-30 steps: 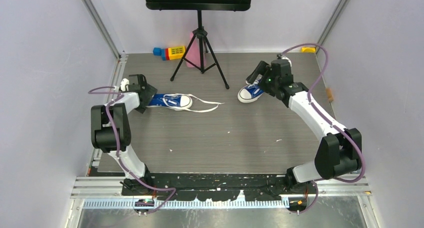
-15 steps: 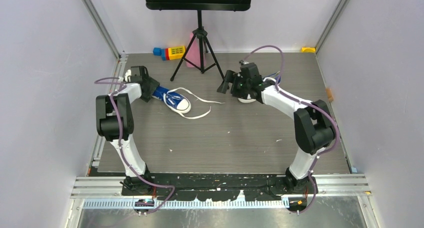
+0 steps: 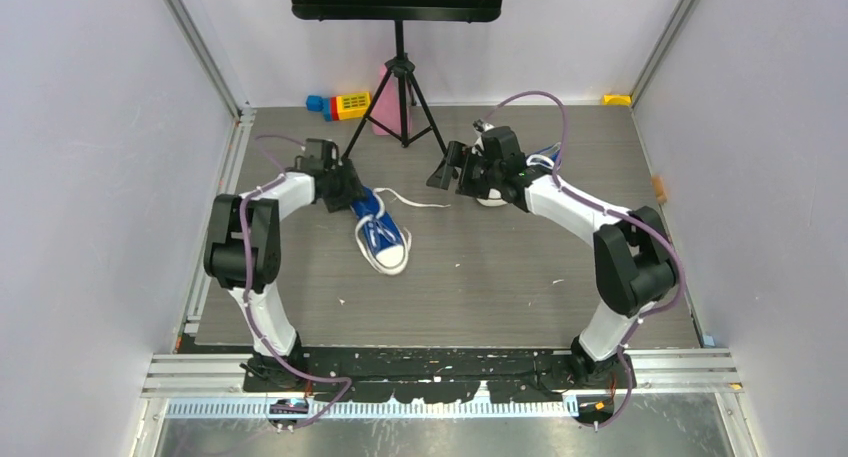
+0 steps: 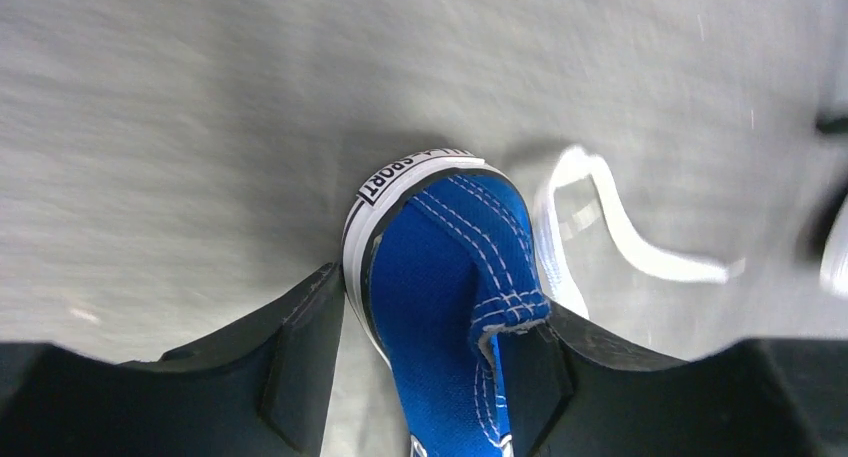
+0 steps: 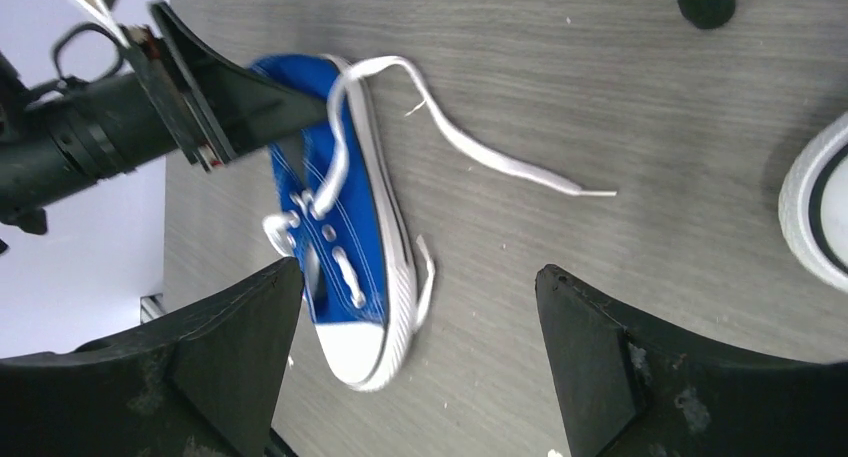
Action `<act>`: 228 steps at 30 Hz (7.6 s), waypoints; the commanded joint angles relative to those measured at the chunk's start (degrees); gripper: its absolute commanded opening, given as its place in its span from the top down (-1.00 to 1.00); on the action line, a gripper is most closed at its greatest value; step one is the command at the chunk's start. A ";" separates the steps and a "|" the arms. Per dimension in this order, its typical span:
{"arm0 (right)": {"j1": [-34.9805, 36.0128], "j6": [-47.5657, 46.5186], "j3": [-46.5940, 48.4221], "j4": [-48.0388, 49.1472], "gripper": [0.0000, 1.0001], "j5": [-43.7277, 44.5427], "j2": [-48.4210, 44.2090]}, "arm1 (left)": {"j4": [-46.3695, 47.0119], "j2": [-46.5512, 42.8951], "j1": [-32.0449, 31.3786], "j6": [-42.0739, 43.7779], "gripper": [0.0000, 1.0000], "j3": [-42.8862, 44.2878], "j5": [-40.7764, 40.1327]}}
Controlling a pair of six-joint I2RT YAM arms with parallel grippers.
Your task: Tie the shoes
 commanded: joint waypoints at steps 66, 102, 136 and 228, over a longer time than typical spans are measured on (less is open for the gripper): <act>17.65 11.78 -41.89 -4.99 0.63 18.19 -31.31 | 1.32 -37.89 -31.84 -1.86 -0.03 -29.71 4.79; 26.00 14.58 -30.07 -12.84 0.07 41.26 -37.62 | -10.02 -25.05 -43.46 -7.68 0.00 -26.89 -14.16; 2.24 4.97 -3.64 -3.81 -0.04 16.32 6.82 | -18.56 -36.07 -32.32 1.16 1.00 -19.86 -11.97; 1.41 -11.61 6.92 -25.37 -0.25 22.58 6.28 | -24.15 -40.33 -20.52 8.13 1.00 -12.98 3.87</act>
